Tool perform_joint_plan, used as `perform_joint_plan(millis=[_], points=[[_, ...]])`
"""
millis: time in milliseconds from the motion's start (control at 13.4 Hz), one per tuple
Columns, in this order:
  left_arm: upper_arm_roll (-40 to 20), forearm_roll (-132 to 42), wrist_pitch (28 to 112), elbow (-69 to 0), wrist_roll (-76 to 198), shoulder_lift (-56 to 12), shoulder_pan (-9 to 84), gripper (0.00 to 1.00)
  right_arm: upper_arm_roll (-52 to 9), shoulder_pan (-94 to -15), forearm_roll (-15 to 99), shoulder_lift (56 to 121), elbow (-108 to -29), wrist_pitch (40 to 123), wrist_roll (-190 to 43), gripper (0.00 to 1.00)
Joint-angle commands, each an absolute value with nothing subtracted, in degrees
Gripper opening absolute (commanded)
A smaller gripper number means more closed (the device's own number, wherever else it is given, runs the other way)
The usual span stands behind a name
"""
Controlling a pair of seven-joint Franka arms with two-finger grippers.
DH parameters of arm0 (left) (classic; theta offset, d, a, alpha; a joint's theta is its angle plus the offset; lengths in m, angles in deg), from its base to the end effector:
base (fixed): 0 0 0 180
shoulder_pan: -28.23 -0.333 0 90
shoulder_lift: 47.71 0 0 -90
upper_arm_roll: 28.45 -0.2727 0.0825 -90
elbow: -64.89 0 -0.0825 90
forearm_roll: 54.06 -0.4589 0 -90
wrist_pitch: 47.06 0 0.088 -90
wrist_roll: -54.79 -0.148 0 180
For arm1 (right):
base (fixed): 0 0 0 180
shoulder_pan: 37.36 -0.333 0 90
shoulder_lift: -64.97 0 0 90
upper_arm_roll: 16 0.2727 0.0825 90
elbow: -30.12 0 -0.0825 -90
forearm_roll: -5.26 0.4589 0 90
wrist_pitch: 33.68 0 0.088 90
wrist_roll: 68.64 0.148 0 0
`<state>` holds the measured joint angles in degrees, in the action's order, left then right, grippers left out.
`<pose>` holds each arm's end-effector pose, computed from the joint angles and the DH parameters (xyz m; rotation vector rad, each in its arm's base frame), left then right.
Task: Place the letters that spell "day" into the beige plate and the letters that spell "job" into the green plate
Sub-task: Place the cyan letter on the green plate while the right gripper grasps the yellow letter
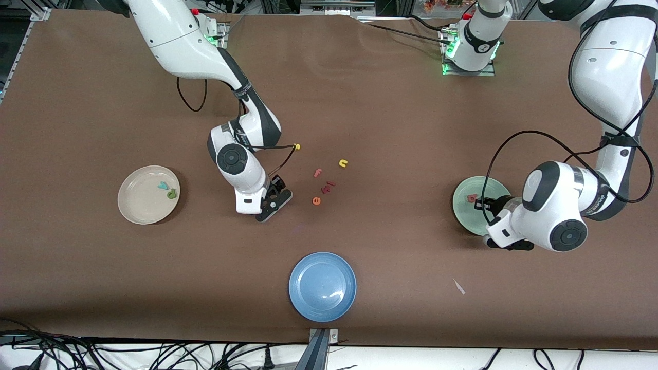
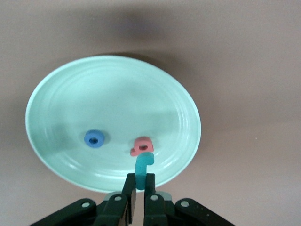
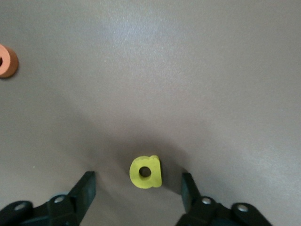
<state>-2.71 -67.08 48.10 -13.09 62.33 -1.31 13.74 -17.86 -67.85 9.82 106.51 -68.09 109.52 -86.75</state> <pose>0.6937 -0.0791 0.1373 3.0109 -0.1239 -0.6817 0.6130 0.3357 0.0433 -2.8836 -1.1556 -0.0903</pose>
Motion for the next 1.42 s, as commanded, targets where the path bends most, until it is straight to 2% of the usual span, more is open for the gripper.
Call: perform_joint_plan(millis=[0, 75, 149, 224, 298, 373, 596, 671, 895, 969, 1118, 1342], points=[[-2.5, -69.9, 58.3, -18.1, 61.1, -0.2, 14.3, 0.0, -17.9, -68.1, 9.4, 107.9, -65.9, 109.6, -86.2, 0.65], [-2.5, -70.3, 59.4, -18.5, 61.2, -0.2, 14.4, 0.01, -17.9, -68.1, 9.3, 107.9, -65.9, 109.6, -86.2, 0.63], [-2.5, -70.3, 59.3, -18.6, 61.2, -0.2, 14.7, 0.31, -18.0, -68.1, 9.1, 107.9, -65.9, 109.6, -86.6, 0.53], [-2.5, -70.3, 59.3, -18.6, 61.2, -0.3, 14.7, 0.92, -18.0, -68.1, 9.2, 108.2, -65.3, 109.6, -86.5, 0.5], [-2.4, -70.3, 59.1, -18.6, 61.1, -0.4, 14.3, 1.0, -18.0, -68.1, 9.1, 108.3, -65.0, 109.6, -86.7, 0.49], [-2.4, -70.2, 58.5, -18.5, 61.2, -0.6, 14.3, 1.0, -18.0, -68.0, 9.0, 108.3, -65.0, 109.6, -86.8, 0.46], [-0.1, -69.7, 52.7, -17.6, 61.8, -4.0, 14.9, 1.0, -18.0, -68.1, 9.1, 108.3, -65.0, 109.6, -86.6, 0.25], [1.5, -69.4, 50.3, -17.4, 61.6, -6.2, 14.3, 1.0, -18.0, -68.1, 9.1, 108.3, -65.0, 109.6, -86.7, 0.16], [4.4, -66.1, 42.5, -17.2, 61.2, -15.9, 14.2, 1.0, -18.0, -68.0, 9.1, 108.1, -65.0, 109.5, -86.8, 0.03], [4.4, -64.2, 40.4, -17.2, 61.2, -19.3, 14.3, 1.0, -18.1, -67.9, 9.0, 107.9, -64.7, 109.0, -86.8, 0.0], [4.5, -60.7, 37.9, -17.1, 61.0, -25.2, 14.0, 1.0, -18.7, -67.2, 9.0, 106.1, -64.5, 104.8, -86.9, 0.0], [4.2, -60.5, 32.6, -10.0, 61.3, -29.8, 13.7, 1.0, -23.1, -66.9, 9.6, 101.5, -66.0, 95.3, -85.9, 0.0]])
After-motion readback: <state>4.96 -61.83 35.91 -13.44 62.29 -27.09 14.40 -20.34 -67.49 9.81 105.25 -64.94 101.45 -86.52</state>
